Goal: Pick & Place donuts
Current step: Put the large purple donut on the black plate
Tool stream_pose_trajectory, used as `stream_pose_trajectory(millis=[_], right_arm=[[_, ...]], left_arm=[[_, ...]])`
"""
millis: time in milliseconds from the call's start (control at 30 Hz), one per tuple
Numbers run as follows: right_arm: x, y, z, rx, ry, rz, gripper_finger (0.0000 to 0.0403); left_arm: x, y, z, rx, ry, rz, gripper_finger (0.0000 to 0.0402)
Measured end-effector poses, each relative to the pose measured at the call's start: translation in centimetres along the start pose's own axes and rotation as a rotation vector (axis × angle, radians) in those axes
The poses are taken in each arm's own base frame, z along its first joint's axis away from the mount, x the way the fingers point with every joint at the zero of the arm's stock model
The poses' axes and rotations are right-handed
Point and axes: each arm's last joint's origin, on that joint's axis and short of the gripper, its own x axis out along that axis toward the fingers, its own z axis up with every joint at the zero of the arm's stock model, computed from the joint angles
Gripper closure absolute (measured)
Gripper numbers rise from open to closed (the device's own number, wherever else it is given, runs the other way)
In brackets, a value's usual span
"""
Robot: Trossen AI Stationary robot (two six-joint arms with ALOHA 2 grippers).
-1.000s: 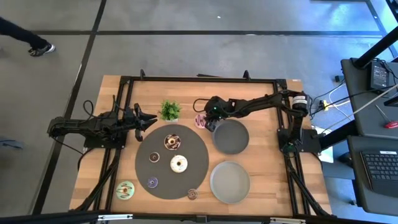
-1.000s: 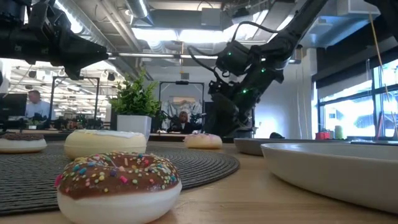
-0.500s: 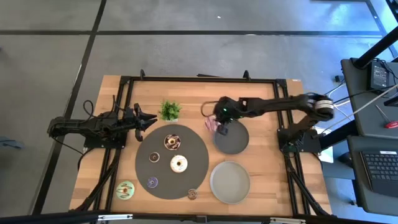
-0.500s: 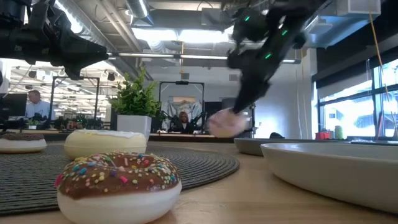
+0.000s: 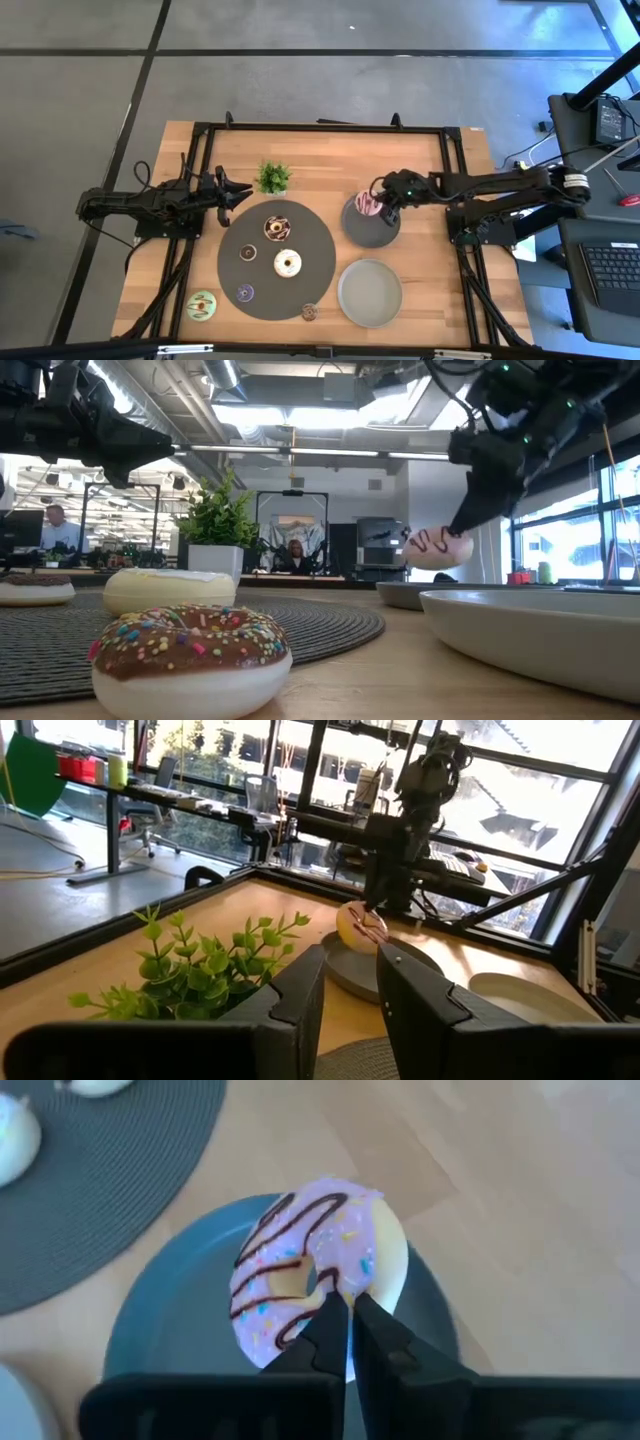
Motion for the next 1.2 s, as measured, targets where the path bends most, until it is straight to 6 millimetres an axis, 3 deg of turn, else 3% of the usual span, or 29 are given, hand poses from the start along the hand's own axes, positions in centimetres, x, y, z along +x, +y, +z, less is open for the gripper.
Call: stream_pose_trajectory(millis=[267,700,1200], right_arm=[[1.4,-1.2,-1.9,0.053,-0.008,-0.026,0.039],[2.0,-1.1,-1.9,0.051,-0.018,-0.022,0.0387],[2.0,-1.3,-2.1,0.05,-0.007,-0.073,0.0312]], left_arm=[[0.0,0.0,0.0,-0.001,-0.002,0.005,0.0309],[0.0,0.0,0.0,-0.001,-0.002,0.005,0.0311],[0.0,0.0,0.0,0.0,-0.001,0.005,0.0309]])
